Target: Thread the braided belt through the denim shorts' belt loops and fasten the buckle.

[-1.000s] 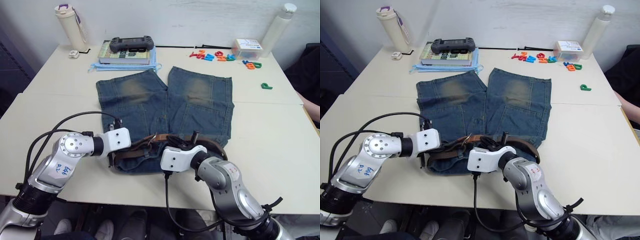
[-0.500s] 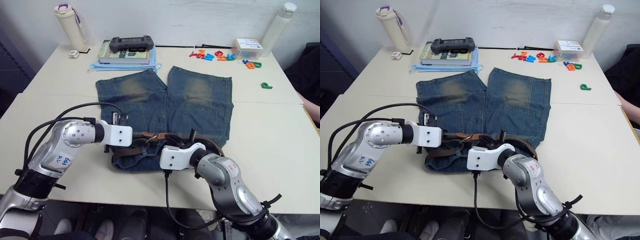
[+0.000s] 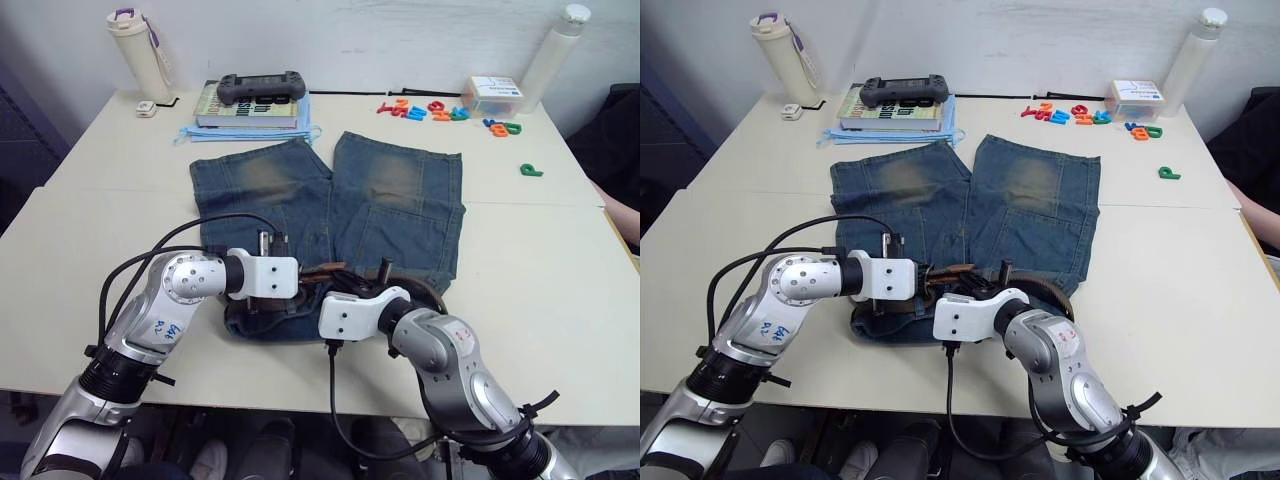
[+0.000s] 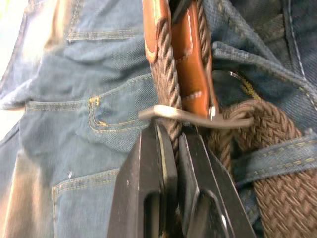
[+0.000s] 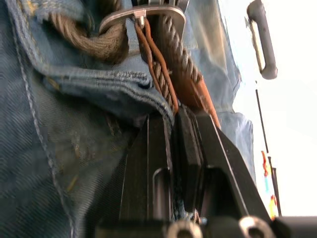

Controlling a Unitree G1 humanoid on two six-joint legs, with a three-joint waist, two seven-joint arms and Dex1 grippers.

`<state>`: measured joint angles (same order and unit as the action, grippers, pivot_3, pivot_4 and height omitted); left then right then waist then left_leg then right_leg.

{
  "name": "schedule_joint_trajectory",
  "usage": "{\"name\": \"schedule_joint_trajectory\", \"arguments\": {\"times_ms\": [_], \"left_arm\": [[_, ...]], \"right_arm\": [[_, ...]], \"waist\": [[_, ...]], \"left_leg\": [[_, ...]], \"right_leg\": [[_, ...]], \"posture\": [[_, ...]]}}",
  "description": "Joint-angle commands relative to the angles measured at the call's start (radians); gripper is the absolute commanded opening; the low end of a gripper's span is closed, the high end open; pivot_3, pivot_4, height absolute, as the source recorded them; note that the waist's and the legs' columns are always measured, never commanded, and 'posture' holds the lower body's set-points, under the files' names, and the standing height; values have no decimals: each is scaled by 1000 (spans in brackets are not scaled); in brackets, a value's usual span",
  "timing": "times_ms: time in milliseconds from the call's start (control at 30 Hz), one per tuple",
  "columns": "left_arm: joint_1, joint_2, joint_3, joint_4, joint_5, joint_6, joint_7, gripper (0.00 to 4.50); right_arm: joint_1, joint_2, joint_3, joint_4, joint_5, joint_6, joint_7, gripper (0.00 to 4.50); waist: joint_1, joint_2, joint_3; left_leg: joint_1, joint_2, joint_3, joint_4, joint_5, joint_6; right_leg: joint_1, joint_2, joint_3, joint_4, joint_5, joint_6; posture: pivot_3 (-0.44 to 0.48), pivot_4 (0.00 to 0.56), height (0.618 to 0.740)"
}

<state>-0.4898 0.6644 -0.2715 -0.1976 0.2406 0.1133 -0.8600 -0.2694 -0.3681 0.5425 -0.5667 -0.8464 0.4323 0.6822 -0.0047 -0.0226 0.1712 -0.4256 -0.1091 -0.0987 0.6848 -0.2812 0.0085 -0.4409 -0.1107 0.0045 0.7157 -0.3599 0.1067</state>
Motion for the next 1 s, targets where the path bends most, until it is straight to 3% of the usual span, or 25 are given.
{"name": "schedule_joint_trajectory", "arguments": {"times_ms": [33,333,467,633,767,1000], "left_arm": [[12,-71,0,-46,-35,44,32,0],[81,-170,7,-101,-76,183,42,0],[77,-188,-5,-92,-74,190,45,0],[73,-197,-12,-85,-75,195,42,0],[74,-195,-17,-84,-78,195,42,0],[67,-196,-29,-74,-79,188,44,0]], "right_arm": [[-5,21,-1,-39,-10,-35,0,17],[20,45,-28,-61,1,-5,30,17],[22,80,-70,-107,10,49,71,1571],[53,79,-147,-205,33,136,145,3983],[76,37,-211,-285,60,175,212,3983],[-28,5,-275,-303,113,201,254,3983]], "waist": [[2,0,0],[3,-1,-1],[4,-1,-1],[4,-1,-1],[4,-1,-1],[3,-1,-1]], "left_leg": [[0,0,0,0,0,0],[0,0,0,0,1,-1],[0,0,0,0,1,-1],[0,0,0,0,1,-1],[0,0,0,0,1,-1],[0,0,0,0,1,-1]], "right_leg": [[0,0,0,0,0,0],[-1,0,0,2,0,0],[-1,0,0,2,0,0],[0,0,0,1,0,0],[0,0,0,1,0,0],[0,0,-1,1,0,0]], "posture": [[0,150,667],[0,150,667],[0,150,667],[0,150,667],[0,150,667],[0,150,667]]}}
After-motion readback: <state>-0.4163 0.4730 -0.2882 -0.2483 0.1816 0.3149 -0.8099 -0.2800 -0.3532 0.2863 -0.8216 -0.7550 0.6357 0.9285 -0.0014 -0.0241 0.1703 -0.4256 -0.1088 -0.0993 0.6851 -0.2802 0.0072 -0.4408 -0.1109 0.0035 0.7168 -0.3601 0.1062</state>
